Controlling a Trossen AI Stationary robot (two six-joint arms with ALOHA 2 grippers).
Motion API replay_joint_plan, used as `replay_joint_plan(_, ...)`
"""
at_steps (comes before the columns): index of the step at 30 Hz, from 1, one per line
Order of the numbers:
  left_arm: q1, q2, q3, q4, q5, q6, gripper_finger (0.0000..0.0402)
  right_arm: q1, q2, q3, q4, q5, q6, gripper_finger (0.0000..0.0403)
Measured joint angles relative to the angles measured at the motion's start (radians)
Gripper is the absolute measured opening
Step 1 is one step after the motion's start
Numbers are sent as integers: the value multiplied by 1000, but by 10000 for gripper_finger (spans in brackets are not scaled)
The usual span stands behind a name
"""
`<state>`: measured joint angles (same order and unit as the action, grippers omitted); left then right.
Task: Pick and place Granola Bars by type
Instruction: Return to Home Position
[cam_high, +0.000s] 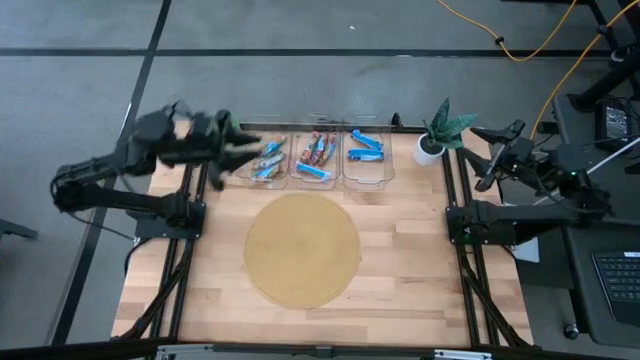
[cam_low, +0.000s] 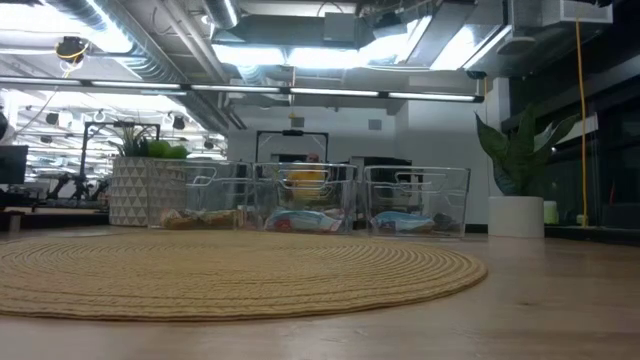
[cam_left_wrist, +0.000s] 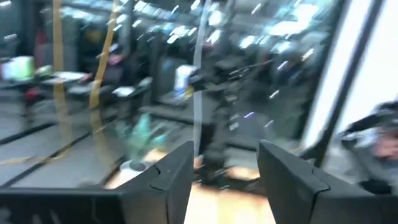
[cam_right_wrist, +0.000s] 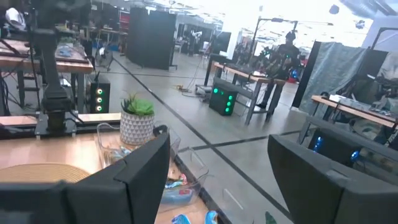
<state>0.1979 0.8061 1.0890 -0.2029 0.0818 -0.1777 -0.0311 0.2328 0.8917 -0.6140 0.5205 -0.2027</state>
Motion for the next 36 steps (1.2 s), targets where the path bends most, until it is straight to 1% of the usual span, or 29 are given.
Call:
replay_joint_plan(2,-16,-116,-160,120,25,-53,160,0,-2,0,0,0,13,271)
replay_joint_plan(3,-24,-182,-244,185,18,-83,156,0,-2,0,1,0,16,271)
replay_joint_plan(6,-52,-346,-485,404,-63,-134,145,0,-2,0,0,-1,15,271)
replay_joint_plan(8,-80,-423,-631,569,-104,-137,140,0,-1,0,2,-1,12,271)
replay_joint_plan(12,-145,-490,-867,813,-192,-99,134,0,0,0,3,-1,0,271)
replay_joint_plan(15,-201,-509,-992,966,-218,-63,133,0,0,0,3,-2,12,271)
replay_joint_plan(18,-239,-527,-1082,1052,-252,-24,133,0,0,0,-1,-7,7,271)
replay_joint_plan(21,-252,-554,-1076,894,-287,-2,133,0,0,0,-7,-28,-29,271)
replay_joint_plan(27,-227,-614,-1080,518,-381,-2,133,0,0,0,-11,-34,-69,271)
replay_joint_plan(31,-221,-656,-1080,284,-402,-27,133,0,0,0,-12,-34,-62,271)
replay_joint_plan(33,-222,-656,-1078,256,-384,-22,133,0,0,0,-16,-34,-50,271)
replay_joint_plan(36,-222,-656,-1078,251,-345,36,132,0,0,0,-31,-34,-36,271)
